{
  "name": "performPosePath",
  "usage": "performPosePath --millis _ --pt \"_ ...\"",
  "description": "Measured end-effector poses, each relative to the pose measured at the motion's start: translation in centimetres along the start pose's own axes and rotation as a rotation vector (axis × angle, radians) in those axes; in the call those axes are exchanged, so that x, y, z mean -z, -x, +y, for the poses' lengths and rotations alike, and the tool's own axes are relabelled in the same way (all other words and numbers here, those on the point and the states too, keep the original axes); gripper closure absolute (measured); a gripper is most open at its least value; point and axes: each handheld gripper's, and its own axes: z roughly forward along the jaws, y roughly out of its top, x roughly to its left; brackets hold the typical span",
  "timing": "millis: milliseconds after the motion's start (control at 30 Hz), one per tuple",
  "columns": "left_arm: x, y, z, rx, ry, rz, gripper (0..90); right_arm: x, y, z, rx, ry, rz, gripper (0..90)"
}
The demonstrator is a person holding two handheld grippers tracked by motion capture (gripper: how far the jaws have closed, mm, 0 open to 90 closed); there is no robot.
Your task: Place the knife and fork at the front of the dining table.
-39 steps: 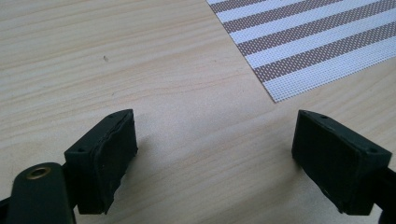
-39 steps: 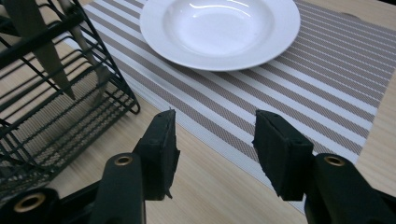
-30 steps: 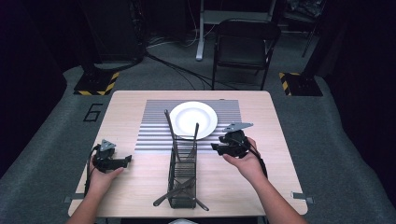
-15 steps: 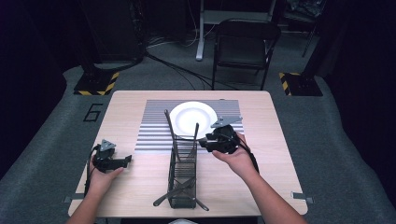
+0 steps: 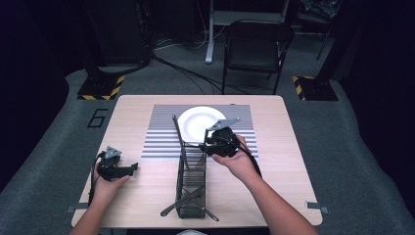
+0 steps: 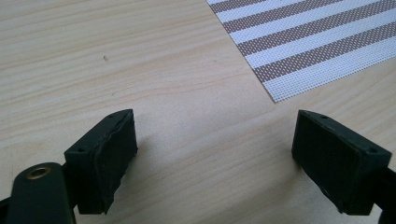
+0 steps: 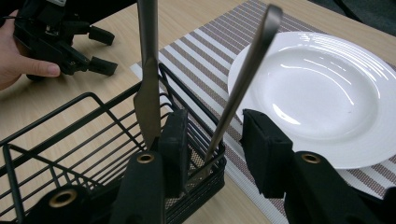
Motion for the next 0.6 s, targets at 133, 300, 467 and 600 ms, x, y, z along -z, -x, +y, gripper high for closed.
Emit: performPosePath --millis 133,300,467,600 --pt "0.00 -0.01 0.00 0.000 0.000 -0.001 13.9 -0.31 -0.08 0.35 0.006 -0.004 0.005 67.8" --pt "-0.02 -0.02 0.01 -0.001 0.002 -0.001 14.0 -0.14 -0.15 0.60 0.008 0.002 -0.009 77.6" --pt "-0.03 -0.02 0.01 -0.002 0.003 -0.001 14.0 0.24 -0.40 0.73 0.007 0.011 -0.009 83.9" --pt "-0.05 -0.01 0.01 -0.004 0.005 0.003 13.9 0.30 -0.84 0.75 0.031 0.011 -0.005 84.5"
